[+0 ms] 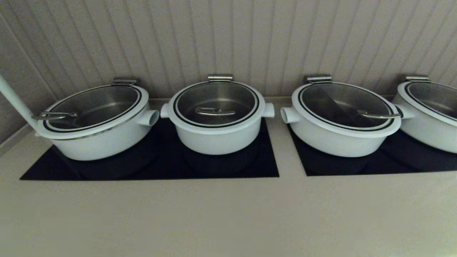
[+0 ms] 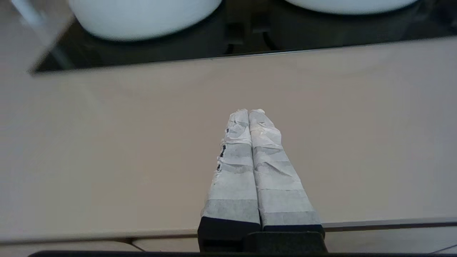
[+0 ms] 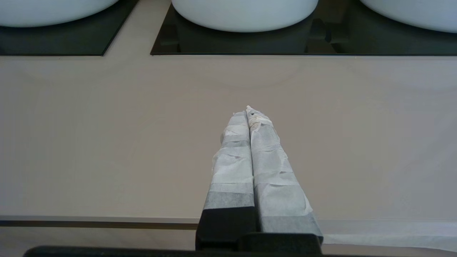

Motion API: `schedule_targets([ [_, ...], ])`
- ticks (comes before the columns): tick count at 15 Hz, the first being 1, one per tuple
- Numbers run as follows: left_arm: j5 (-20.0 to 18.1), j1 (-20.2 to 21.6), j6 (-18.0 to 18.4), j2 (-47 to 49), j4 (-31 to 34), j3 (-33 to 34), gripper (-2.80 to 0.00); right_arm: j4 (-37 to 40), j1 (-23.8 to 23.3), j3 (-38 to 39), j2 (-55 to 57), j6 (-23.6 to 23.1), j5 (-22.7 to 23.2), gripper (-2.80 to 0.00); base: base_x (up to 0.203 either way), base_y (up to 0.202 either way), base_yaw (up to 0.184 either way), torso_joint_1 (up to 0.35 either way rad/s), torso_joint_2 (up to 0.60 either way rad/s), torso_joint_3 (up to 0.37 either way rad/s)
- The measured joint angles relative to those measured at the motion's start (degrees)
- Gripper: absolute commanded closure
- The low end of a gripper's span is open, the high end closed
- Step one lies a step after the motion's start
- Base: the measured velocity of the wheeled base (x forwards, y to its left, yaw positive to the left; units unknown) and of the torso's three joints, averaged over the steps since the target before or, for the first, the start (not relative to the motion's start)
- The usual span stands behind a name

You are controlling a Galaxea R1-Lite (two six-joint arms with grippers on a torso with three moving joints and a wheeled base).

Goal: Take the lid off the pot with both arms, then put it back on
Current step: Open the food pot lid a small opening with the left arm

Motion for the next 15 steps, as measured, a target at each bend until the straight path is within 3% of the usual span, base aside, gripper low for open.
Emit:
schedule_targets([
  [2,-1.12,0.0,3.33,0.0,-2.61,-0.17,0.0,0.0,0.0,0.0,0.0,-0.02,0.02,0.0,0.0,0.0,0.0,0.0,0.0,0.0],
  [6,-7.17,0.0,3.77,0.0,-4.95,-3.31,0.0,0.0,0.0,0.0,0.0,0.0,0.0,0.0,0.0,0.0,0.0,0.0,0.0,0.0],
  [10,-9.29,0.0,3.73,0.98,-4.49,-6.66,0.0,0.0,0.0,0.0,0.0,0.0,0.02,0.0,0.0,0.0,0.0,0.0,0.0,0.0],
  [15,-17.37,-0.09,4.67,11.18,-5.03,-14.93,0.0,-0.02,0.0,0.0,0.0,0.0,0.0,0.0,0.0,0.0,0.0,0.0,0.0,0.0],
])
